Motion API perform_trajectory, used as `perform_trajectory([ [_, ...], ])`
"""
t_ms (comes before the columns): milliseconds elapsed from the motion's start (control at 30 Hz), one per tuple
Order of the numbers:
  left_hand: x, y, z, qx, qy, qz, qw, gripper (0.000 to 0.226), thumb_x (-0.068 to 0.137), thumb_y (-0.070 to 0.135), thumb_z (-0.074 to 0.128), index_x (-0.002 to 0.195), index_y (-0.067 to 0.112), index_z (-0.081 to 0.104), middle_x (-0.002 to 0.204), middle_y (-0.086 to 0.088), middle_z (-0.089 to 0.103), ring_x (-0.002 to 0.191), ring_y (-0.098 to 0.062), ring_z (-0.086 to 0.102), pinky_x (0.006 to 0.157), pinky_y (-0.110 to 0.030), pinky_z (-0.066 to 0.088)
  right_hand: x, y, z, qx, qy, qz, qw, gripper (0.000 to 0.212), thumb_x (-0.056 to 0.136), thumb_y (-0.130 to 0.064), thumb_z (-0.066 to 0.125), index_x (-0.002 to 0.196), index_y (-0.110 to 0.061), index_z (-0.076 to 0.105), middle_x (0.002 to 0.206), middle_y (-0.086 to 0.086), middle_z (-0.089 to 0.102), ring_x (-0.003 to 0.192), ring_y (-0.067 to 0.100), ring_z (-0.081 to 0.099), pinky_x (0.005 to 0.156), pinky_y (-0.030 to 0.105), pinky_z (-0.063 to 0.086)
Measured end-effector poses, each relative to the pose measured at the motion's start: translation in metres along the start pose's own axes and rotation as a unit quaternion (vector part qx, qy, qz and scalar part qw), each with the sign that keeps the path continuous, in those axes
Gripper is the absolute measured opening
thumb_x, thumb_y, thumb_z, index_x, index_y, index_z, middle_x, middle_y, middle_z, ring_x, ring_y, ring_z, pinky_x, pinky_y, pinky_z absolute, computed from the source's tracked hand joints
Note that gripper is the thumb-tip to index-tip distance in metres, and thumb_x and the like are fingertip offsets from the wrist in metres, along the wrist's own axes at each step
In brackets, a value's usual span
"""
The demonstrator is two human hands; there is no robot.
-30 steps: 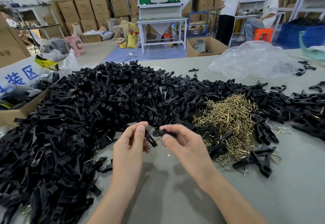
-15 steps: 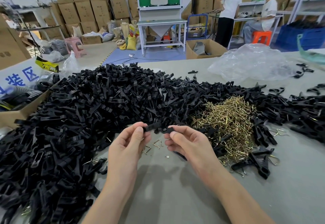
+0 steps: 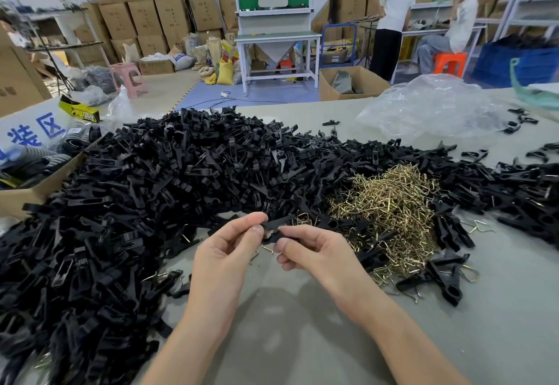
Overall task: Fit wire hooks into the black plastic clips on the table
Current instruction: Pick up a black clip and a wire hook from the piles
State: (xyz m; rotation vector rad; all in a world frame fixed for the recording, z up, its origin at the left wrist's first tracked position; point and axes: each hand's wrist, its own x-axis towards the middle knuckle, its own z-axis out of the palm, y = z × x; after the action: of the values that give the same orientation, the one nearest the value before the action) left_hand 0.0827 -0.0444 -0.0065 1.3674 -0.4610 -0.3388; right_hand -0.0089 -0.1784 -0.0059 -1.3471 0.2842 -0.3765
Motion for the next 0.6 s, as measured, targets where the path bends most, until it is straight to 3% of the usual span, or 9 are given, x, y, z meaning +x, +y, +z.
perform_trajectory([
  [267, -0.0004, -0.0025, 0.0003, 0.027, -0.004, 0.008, 1.0, 0.018, 0.09, 0.022, 0.071, 0.103, 0.031, 0.078, 0.101, 0.0, 0.077, 0.102, -0.02, 0.069, 0.102, -0.041, 0.05, -0.0007, -0.0001, -0.0004, 0.001, 0.008, -0.003, 1.0, 0.017, 0.089, -0.014, 0.075, 0.105, -0.018, 0.074, 0.09, 0.009, 0.077, 0.079, 0.013, 0.071, 0.075, 0.02, 0.055],
  [433, -0.0036, 0.0009, 0.0022, 0.056, -0.018, 0.034, 0.998, 0.02, 0.093, 0.017, 0.067, 0.1, 0.032, 0.077, 0.093, -0.011, 0.074, 0.094, -0.033, 0.067, 0.087, -0.032, 0.055, 0.001, 0.0016, -0.0019, 0.027, 0.006, -0.007, 1.0, 0.015, 0.086, -0.022, 0.079, 0.101, -0.026, 0.08, 0.089, 0.009, 0.077, 0.08, 0.014, 0.07, 0.076, 0.021, 0.054],
  [533, -0.0066, 0.003, 0.0039, 0.104, -0.024, 0.07, 0.992, 0.026, 0.094, 0.013, 0.065, 0.097, 0.036, 0.074, 0.082, -0.006, 0.071, 0.076, -0.02, 0.064, 0.072, -0.017, 0.052, 0.0022, 0.0027, -0.0024, 0.047, -0.001, -0.008, 0.999, 0.025, 0.078, -0.033, 0.084, 0.102, -0.025, 0.08, 0.089, 0.009, 0.077, 0.08, 0.015, 0.07, 0.076, 0.02, 0.054],
  [600, -0.009, 0.0038, 0.0055, 0.138, -0.03, 0.094, 0.985, 0.028, 0.094, 0.013, 0.065, 0.099, 0.039, 0.072, 0.082, 0.004, 0.071, 0.074, -0.006, 0.064, 0.069, -0.011, 0.047, 0.0035, 0.0033, -0.0029, 0.063, -0.002, -0.01, 0.998, 0.03, 0.074, -0.036, 0.084, 0.1, -0.022, 0.08, 0.087, 0.009, 0.076, 0.079, 0.016, 0.069, 0.075, 0.02, 0.054],
])
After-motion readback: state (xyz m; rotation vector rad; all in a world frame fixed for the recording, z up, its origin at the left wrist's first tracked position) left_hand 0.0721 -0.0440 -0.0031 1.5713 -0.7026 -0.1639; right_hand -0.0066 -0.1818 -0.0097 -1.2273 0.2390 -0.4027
